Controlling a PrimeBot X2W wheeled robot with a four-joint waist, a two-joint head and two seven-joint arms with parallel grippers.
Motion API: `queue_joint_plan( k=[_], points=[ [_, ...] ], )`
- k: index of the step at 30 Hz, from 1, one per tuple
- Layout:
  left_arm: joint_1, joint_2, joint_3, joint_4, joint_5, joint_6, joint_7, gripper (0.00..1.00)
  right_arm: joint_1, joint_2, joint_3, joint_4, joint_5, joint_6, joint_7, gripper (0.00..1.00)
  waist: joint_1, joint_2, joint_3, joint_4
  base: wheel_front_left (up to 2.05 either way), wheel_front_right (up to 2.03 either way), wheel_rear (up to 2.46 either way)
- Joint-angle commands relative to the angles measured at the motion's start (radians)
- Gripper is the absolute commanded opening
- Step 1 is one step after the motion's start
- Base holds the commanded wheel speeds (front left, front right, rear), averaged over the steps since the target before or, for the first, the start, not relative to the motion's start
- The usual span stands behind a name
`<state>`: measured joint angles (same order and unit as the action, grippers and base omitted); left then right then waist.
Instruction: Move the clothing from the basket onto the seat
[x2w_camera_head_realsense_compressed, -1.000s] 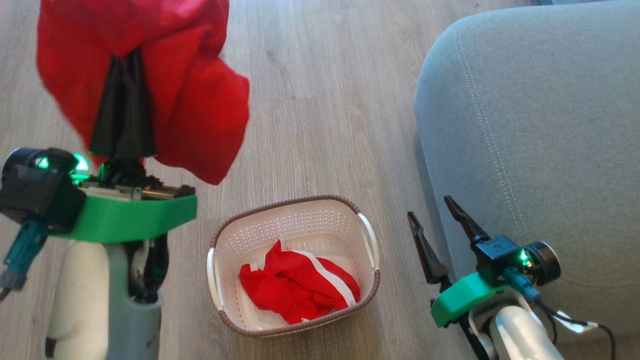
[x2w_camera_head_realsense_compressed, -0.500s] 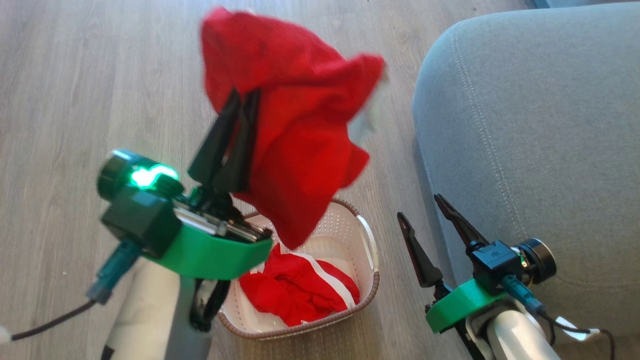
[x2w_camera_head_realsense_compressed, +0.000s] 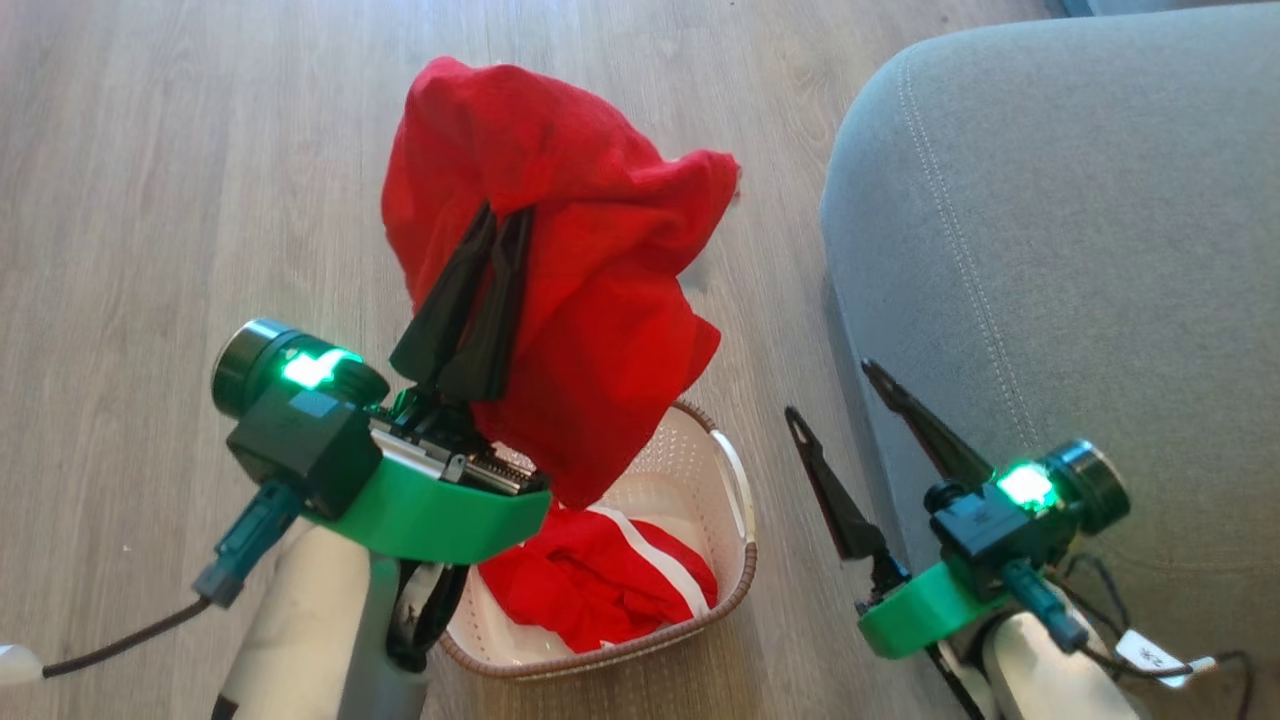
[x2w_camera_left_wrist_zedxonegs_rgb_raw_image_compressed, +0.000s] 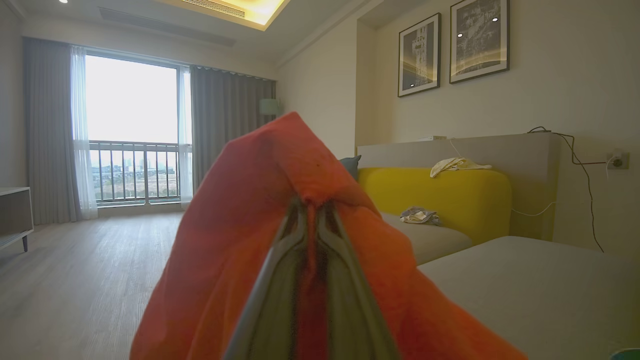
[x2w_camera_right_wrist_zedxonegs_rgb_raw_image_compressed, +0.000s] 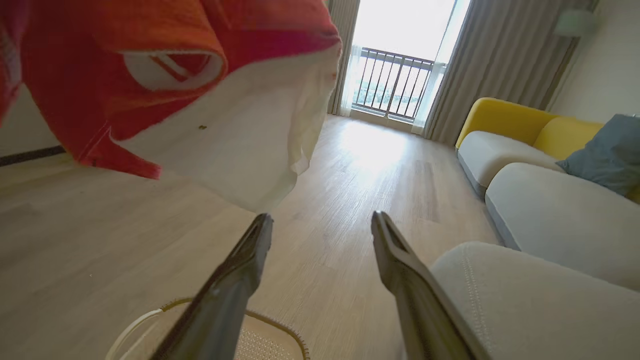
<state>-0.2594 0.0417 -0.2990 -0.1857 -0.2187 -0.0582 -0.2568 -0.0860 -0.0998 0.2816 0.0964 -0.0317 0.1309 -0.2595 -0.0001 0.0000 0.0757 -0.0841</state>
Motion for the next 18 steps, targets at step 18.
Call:
queue_joint_plan(
  k=[18],
  points=[
    [-0.056, 0.009, 0.016, -0.007, 0.011, -0.021, -0.005, 0.0, -0.071, -0.071, 0.158, -0.284, -0.16, 0.0, -0.002, 1.0, 0.0001, 0.0, 0.031, 0.011, 0.0, 0.0, 0.0]
  ],
)
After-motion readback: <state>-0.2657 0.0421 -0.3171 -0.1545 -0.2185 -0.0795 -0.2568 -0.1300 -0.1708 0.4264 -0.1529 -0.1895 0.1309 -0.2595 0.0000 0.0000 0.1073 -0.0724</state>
